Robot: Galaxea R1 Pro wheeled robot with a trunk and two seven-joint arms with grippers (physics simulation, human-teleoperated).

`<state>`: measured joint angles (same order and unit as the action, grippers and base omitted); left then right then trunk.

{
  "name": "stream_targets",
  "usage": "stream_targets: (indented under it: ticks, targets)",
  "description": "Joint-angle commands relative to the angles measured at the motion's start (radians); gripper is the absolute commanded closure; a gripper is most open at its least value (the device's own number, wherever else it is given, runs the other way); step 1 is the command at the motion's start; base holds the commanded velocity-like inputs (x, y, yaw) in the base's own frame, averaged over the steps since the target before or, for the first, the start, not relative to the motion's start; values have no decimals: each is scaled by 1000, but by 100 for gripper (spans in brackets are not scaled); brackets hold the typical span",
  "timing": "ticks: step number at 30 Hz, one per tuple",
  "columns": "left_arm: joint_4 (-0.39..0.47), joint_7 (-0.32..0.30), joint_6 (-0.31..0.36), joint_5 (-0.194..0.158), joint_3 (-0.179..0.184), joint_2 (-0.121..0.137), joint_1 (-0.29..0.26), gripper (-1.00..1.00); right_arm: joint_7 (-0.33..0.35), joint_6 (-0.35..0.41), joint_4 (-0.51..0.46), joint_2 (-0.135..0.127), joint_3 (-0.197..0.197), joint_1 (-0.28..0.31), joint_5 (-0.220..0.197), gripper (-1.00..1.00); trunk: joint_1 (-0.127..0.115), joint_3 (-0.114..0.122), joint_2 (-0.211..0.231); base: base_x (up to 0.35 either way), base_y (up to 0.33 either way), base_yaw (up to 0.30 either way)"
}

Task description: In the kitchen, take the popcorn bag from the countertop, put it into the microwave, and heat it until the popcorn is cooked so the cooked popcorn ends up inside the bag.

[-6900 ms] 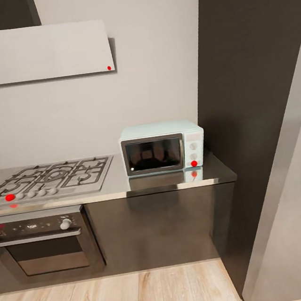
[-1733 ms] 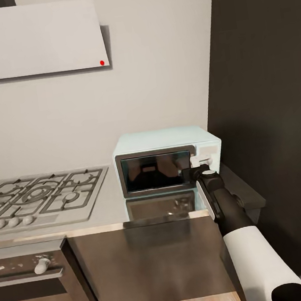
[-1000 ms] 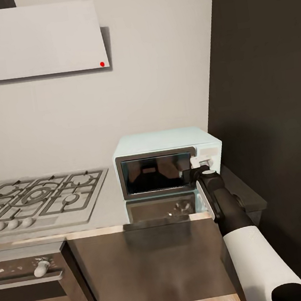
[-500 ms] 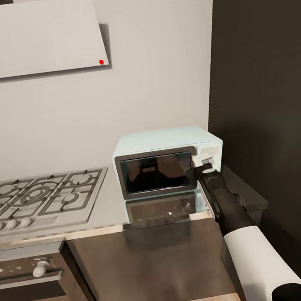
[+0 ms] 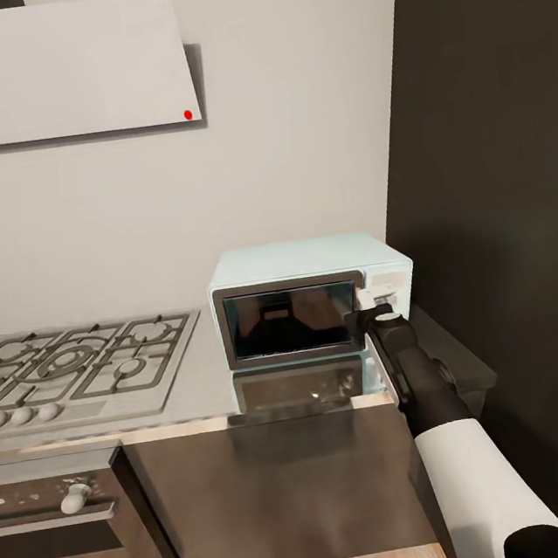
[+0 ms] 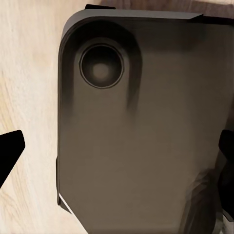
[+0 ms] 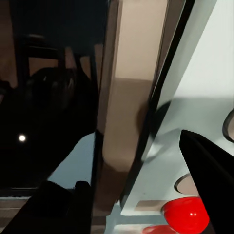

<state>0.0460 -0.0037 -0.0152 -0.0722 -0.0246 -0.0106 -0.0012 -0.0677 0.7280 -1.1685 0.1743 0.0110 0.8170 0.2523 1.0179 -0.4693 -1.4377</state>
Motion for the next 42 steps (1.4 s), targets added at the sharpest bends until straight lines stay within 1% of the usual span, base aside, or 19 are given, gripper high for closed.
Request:
stream_targets:
  ticks: [1, 9, 12, 15, 29, 34, 42]
  targets:
    - [0, -1, -2, -8, -1, 0, 0, -100, -9, -33, 17, 0, 3, 1, -16, 100, 0, -1, 0, 0, 0, 0]
    - [0, -1, -2, -8, -1, 0, 0, -100, -10, -26, 17, 0, 8, 0, -18, 100, 0, -1, 0, 0, 0, 0]
    - [0, 0, -2, -8, -1, 0, 0, -100, -9, -22, 17, 0, 57, 0, -18, 100, 0, -1, 0, 0, 0, 0]
    - [0, 0, -2, -8, -1, 0, 0, -100, -7, -20, 17, 0, 72, 0, -19, 100, 0, -1, 0, 0, 0, 0]
    - [0, -1, -2, -8, -1, 0, 0, -100, -2, -19, 16, 0, 77, -1, -19, 100, 0, -1, 0, 0, 0, 0]
    - [0, -1, -2, -8, -1, 0, 0, -100, 2, -19, -19, 0, 78, -2, -18, 100, 0, -1, 0, 0, 0, 0]
    - [0, 0, -2, -8, -1, 0, 0, -100, 1, -19, -22, 0, 78, -3, -19, 100, 0, -1, 0, 0, 0, 0]
